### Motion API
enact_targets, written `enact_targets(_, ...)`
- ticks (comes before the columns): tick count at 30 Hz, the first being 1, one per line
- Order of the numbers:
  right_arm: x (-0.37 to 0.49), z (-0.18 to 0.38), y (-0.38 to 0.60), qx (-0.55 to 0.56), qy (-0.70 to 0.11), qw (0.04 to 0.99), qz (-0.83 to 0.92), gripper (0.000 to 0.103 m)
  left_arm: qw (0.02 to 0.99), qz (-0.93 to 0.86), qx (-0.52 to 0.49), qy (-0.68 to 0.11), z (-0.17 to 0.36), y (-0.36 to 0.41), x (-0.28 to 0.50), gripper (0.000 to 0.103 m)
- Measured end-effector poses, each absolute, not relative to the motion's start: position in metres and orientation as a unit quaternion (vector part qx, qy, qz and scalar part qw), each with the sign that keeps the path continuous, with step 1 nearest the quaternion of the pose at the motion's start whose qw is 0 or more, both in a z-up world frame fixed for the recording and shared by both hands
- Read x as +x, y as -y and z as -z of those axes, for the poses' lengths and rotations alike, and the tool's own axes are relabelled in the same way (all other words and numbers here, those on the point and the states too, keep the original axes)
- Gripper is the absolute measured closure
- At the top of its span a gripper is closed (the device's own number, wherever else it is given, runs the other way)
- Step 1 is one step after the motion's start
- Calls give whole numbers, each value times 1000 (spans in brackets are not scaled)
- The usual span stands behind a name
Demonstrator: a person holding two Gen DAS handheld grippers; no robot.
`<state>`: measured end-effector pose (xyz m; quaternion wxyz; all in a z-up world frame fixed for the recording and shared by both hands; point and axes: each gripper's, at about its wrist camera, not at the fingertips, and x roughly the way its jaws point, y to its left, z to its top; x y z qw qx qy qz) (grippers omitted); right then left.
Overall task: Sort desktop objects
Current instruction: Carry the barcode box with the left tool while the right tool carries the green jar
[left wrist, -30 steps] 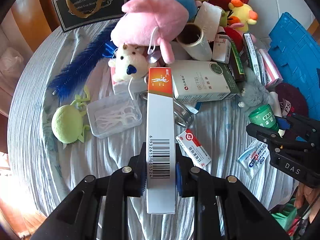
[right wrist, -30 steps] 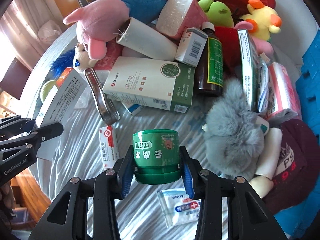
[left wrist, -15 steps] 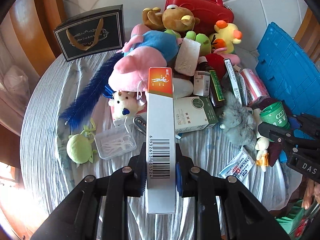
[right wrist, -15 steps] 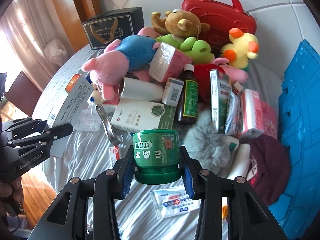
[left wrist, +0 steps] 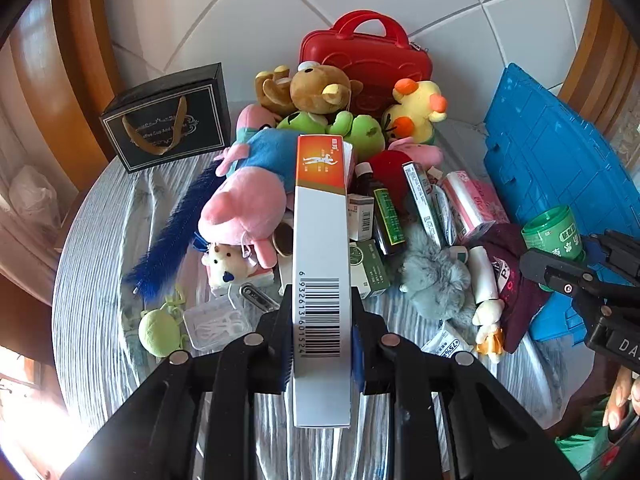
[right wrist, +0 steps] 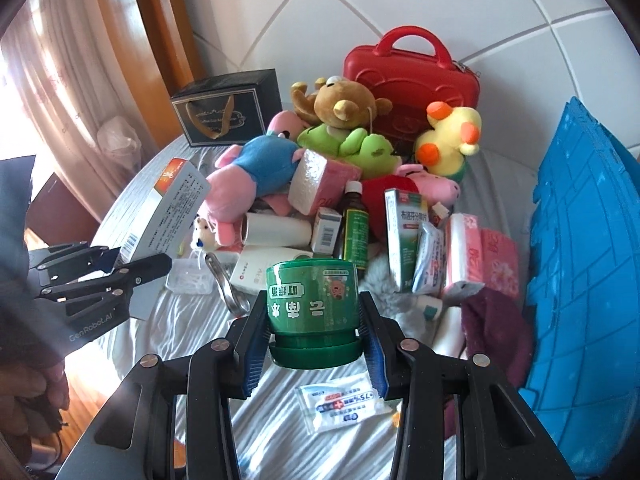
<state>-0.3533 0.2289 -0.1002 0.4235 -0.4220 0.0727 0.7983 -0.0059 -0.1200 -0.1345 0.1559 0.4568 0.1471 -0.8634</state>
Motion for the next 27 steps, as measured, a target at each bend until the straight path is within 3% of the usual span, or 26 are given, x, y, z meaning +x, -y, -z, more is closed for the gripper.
enact_targets(27,-257,-16,-223,-347,-43,450,-822,62,124,908,395,-67,16,22,-73,81)
